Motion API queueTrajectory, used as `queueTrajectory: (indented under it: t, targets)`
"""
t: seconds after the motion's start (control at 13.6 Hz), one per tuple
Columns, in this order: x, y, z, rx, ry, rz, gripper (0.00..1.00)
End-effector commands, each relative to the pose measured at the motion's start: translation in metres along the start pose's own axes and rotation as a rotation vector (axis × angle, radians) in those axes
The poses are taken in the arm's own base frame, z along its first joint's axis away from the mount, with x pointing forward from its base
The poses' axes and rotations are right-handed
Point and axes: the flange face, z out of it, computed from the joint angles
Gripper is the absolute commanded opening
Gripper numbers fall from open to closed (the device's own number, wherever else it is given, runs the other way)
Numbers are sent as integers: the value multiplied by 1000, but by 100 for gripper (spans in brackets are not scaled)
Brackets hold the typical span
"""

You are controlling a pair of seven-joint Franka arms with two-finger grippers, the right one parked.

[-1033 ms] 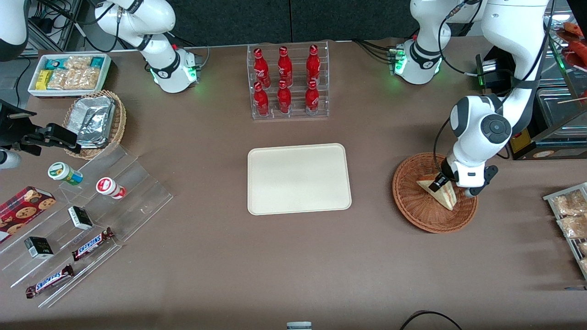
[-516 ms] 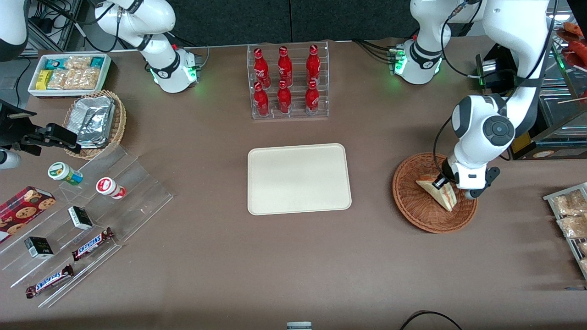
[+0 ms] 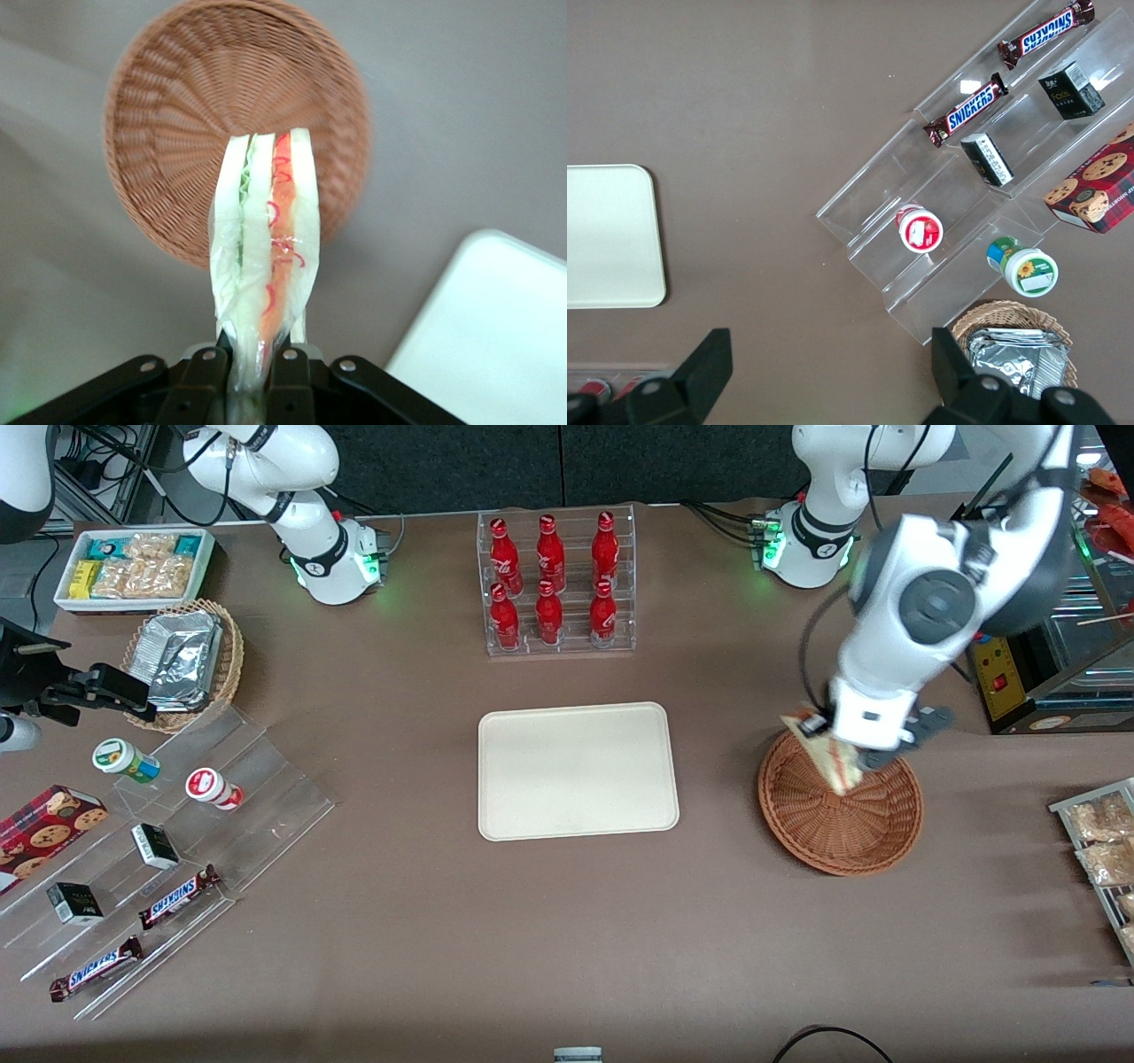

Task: Place sandwich from basket to tray
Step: 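Lift the sandwich and carry it over the white tray, then lower the sandwich onto the white tray and open the left gripper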

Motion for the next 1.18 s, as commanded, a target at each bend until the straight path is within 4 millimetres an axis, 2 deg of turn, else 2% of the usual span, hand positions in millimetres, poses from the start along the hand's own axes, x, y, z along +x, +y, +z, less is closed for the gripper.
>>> queueTrajectory:
  t: [0.0, 0.15, 0.3, 0.52, 0.59, 0.66, 0.74, 0.81, 0.89, 0.96, 1.11]
  targets:
    - [-45, 50, -20, -8, 9, 111, 0]
    - [-77, 92, -14, -23, -9, 207, 0]
    - [-99, 131, -5, -49, -50, 280, 0]
    - [-125, 175, 12, -97, -99, 343, 0]
    - [-144, 193, 17, -117, -94, 356, 0]
    - [-154, 210, 23, -146, -98, 347, 0]
    - [-153, 224, 34, -152, -107, 338, 0]
    - [-154, 237, 56, -123, -96, 327, 0]
    - [-152, 247, 70, -104, -72, 309, 0]
    - [-158, 264, 81, -99, -54, 303, 0]
    - [-161, 279, 96, -106, -58, 305, 0]
